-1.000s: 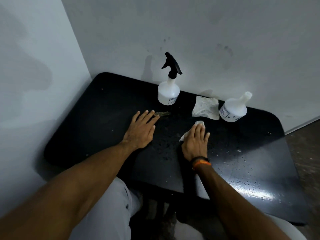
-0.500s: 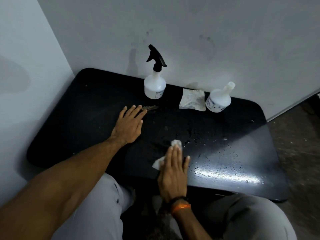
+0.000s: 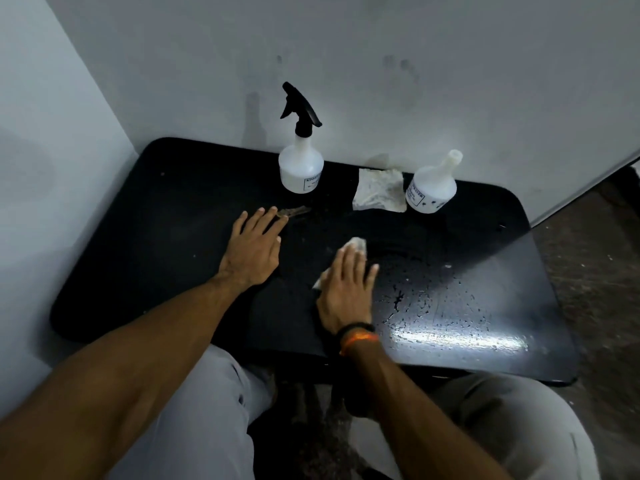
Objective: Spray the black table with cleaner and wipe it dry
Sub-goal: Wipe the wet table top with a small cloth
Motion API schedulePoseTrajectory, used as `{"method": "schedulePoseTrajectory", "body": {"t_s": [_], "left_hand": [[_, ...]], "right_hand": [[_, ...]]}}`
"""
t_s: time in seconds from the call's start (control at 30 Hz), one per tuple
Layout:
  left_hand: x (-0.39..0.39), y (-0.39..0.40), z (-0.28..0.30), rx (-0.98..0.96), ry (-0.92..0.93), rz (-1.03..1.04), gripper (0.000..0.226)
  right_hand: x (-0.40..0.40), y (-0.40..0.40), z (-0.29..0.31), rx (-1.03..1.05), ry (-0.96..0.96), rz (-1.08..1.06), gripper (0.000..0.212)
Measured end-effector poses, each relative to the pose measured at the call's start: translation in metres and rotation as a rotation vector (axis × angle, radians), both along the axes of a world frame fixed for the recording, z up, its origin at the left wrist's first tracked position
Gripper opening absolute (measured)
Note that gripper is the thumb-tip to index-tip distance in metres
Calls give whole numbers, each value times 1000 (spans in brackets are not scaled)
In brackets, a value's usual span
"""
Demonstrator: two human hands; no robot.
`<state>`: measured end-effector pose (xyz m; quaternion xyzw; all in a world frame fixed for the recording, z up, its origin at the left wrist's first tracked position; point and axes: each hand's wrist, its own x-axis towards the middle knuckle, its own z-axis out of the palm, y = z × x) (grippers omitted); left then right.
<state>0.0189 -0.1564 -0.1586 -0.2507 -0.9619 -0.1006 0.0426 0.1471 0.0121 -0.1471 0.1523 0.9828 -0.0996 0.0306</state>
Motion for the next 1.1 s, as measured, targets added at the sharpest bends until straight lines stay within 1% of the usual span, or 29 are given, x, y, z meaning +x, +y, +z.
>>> {"method": "schedulePoseTrajectory", "body": {"t_s": [0.07, 0.13, 0.23, 0.33, 0.43, 0.53, 0.6, 0.67, 0.73, 0.8, 0.9, 1.0, 1.03, 1.1], "left_hand": [[1, 2, 1, -8, -8, 8, 50], [2, 2, 2, -13, -14, 4, 50], [2, 0, 2, 0, -29, -3, 50], [2, 1, 2, 2, -31, -3, 51], [2, -1, 2, -2, -35, 2, 51], [0, -2, 2, 12, -36, 4, 51], [-1, -2, 2, 34, -37, 6, 50], [-2, -2, 2, 72, -42, 4, 50], [-4, -4, 1, 123, -68, -1, 50], [-5, -4, 1, 152, -74, -9, 52], [-5, -4, 2, 133, -78, -9, 52], [5, 5, 4, 74, -58, 35, 53], [9, 8, 5, 59, -53, 62, 53], [17, 18, 9, 47, -51, 83, 56]], "right_hand": [[30, -26, -1, -43, 32, 62, 74], [61, -25, -7, -50, 61, 40, 66], [85, 18, -13, -13, 61, -168, 62], [78, 74, -8, -6, -6, -371, 65], [40, 100, -2, -21, -44, -432, 65], [-17, 85, 0, -41, -17, -368, 65], [-48, 56, -2, -42, -2, -229, 64], [-60, 17, -3, -14, 17, -79, 64], [-49, -22, -5, -19, 34, 33, 69], [-21, -54, -6, -39, 41, 134, 74], [32, -81, -7, -60, 63, 255, 68], [80, -65, -12, -33, 77, 249, 63], [91, -52, -14, -26, 79, 211, 62], [107, -21, -15, -16, 88, 67, 60]]}}
